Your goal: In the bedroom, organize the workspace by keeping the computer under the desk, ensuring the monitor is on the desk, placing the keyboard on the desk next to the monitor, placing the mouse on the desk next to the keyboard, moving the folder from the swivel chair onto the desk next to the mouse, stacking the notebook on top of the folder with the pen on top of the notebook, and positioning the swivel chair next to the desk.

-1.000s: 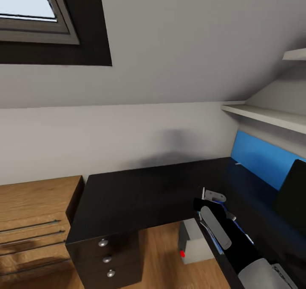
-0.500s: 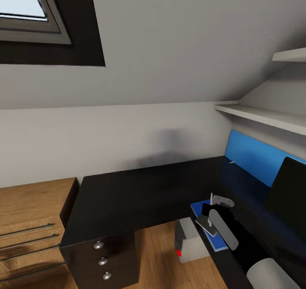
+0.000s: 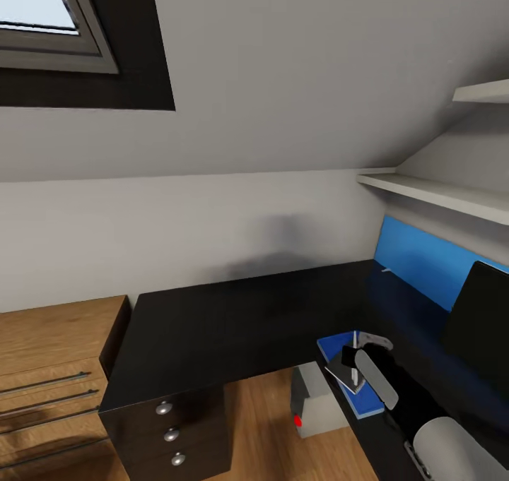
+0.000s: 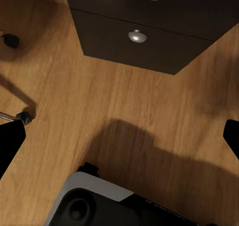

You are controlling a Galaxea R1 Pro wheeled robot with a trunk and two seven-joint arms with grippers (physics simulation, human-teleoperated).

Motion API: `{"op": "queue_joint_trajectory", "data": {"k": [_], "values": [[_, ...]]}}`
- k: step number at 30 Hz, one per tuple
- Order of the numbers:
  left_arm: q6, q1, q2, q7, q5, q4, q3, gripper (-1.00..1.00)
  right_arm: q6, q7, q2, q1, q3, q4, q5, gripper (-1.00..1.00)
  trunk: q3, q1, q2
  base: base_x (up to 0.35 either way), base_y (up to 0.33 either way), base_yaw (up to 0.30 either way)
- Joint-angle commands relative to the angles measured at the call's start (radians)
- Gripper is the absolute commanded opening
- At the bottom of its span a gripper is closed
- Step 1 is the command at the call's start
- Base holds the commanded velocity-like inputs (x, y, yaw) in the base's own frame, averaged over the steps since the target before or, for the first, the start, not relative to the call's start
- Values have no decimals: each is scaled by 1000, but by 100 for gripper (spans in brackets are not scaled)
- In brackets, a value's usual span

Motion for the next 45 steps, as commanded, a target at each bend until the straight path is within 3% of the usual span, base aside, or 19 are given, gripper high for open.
{"op": "queue_joint_trajectory", "data": {"k": [1,6,14,18,22,26,31,45], "values": [[3,0,1,8,7,-2,-3,100,0,-1,-2,-6,5,11,-10,-100,-1,0,-1,0,0,0],[2,0,1,8,7,-2,-4,100,-3,56,-10,-29,5,67,-5,-100,-1,0,-1,0,0,0],[2,0,1,8,7,-2,-4,100,-5,82,-20,-48,5,111,-5,-100,-1,0,-1,0,0,0],[-3,0,1,8,7,-2,-4,100,-14,108,-22,-76,5,173,-4,-100,-1,0,-1,0,0,0],[-23,0,1,8,7,-2,-4,100,-62,192,-24,-134,5,307,-3,-100,-1,0,-1,7,0,0],[-31,0,1,8,7,-2,-5,100,-84,228,-24,-172,6,385,5,-100,-1,0,-1,43,0,0],[-32,0,1,8,6,-2,-5,100,-109,246,-24,-179,6,406,44,-100,-1,0,-1,19,0,0],[-33,0,1,7,8,-2,-6,100,-142,253,-20,-180,9,429,52,-100,-1,0,-1,95,0,0]]}}
